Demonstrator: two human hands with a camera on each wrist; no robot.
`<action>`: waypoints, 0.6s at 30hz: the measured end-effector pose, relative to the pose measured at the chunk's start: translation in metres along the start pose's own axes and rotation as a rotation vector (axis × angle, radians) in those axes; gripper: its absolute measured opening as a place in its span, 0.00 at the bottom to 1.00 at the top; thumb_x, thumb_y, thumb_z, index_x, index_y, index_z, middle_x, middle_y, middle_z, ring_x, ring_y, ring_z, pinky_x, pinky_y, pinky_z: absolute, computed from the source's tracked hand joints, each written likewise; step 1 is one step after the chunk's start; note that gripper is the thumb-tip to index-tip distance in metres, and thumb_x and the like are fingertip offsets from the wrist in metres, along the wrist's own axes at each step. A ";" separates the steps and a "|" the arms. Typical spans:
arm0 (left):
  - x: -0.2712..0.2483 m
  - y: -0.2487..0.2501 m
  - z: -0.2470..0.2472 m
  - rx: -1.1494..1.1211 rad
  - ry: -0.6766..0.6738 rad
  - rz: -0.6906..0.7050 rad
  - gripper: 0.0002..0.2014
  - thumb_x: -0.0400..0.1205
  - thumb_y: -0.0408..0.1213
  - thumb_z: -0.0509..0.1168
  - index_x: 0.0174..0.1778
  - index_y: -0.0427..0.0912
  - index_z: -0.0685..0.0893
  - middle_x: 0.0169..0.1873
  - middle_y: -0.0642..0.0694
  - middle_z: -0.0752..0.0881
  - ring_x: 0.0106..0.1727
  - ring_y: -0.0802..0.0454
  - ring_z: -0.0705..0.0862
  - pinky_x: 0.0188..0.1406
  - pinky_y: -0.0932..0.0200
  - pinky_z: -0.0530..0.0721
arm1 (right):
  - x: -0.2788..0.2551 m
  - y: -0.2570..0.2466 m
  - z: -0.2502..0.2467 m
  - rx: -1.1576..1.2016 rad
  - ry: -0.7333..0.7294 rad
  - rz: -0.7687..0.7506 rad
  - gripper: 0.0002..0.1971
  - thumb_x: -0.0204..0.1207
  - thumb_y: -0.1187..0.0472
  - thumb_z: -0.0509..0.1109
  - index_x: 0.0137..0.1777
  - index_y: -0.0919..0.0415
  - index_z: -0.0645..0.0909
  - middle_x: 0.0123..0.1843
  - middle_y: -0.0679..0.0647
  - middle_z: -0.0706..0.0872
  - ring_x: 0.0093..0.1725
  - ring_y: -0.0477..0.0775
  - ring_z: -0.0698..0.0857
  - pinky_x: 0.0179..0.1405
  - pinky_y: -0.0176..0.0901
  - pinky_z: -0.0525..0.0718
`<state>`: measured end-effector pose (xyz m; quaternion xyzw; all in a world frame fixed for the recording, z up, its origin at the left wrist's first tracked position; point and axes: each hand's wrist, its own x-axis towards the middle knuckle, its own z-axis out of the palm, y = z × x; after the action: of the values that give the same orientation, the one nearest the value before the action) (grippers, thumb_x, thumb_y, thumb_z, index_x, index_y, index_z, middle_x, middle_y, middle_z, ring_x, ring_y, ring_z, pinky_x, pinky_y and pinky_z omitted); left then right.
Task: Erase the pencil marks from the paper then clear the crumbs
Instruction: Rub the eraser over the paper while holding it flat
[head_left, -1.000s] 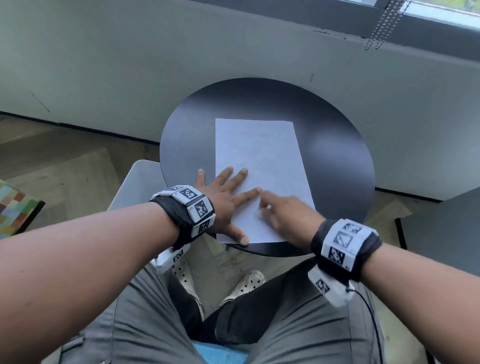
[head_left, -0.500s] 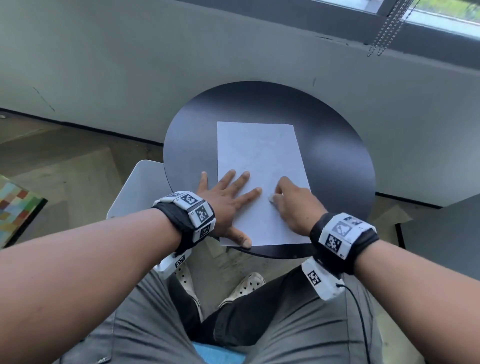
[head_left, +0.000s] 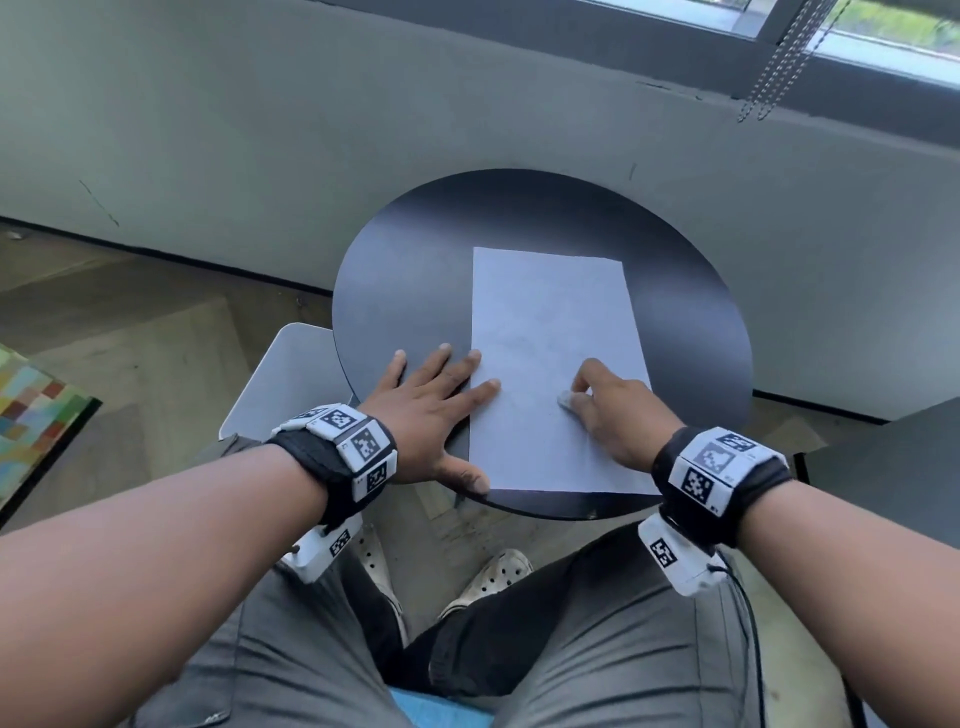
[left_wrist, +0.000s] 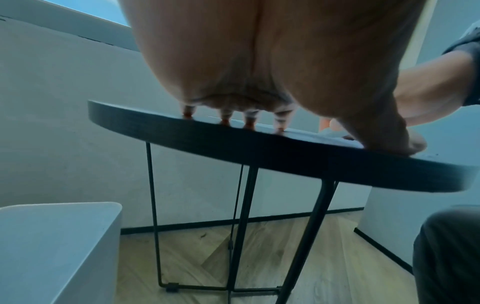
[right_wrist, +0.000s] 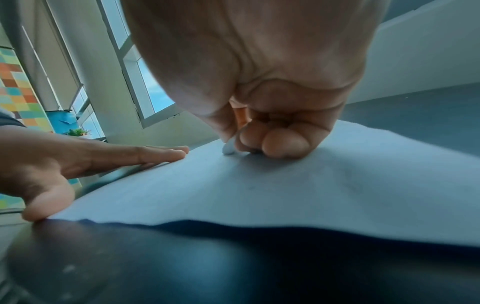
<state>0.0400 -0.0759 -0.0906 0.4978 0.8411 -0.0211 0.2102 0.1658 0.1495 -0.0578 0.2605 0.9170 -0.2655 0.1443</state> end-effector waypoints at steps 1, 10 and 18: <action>0.000 0.001 -0.002 -0.001 -0.012 -0.008 0.60 0.63 0.86 0.54 0.86 0.64 0.37 0.86 0.55 0.31 0.86 0.49 0.28 0.81 0.28 0.33 | -0.001 -0.004 0.000 0.002 -0.004 -0.002 0.10 0.84 0.45 0.58 0.50 0.50 0.71 0.45 0.54 0.82 0.45 0.57 0.82 0.52 0.56 0.83; 0.005 0.009 -0.006 0.017 -0.057 -0.048 0.63 0.64 0.83 0.61 0.86 0.59 0.33 0.86 0.55 0.29 0.86 0.47 0.29 0.81 0.28 0.35 | -0.039 -0.054 0.044 -0.210 -0.144 -0.456 0.09 0.83 0.50 0.60 0.54 0.55 0.70 0.49 0.55 0.82 0.47 0.61 0.80 0.48 0.59 0.81; 0.010 0.012 -0.013 0.035 -0.118 -0.056 0.65 0.61 0.84 0.63 0.85 0.63 0.32 0.85 0.52 0.28 0.86 0.42 0.30 0.79 0.21 0.41 | 0.008 -0.040 0.020 -0.238 0.033 -0.264 0.07 0.86 0.52 0.56 0.54 0.55 0.65 0.53 0.59 0.82 0.49 0.64 0.79 0.48 0.55 0.79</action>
<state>0.0414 -0.0585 -0.0808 0.4757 0.8404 -0.0711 0.2498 0.1401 0.1125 -0.0613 0.1231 0.9704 -0.1675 0.1231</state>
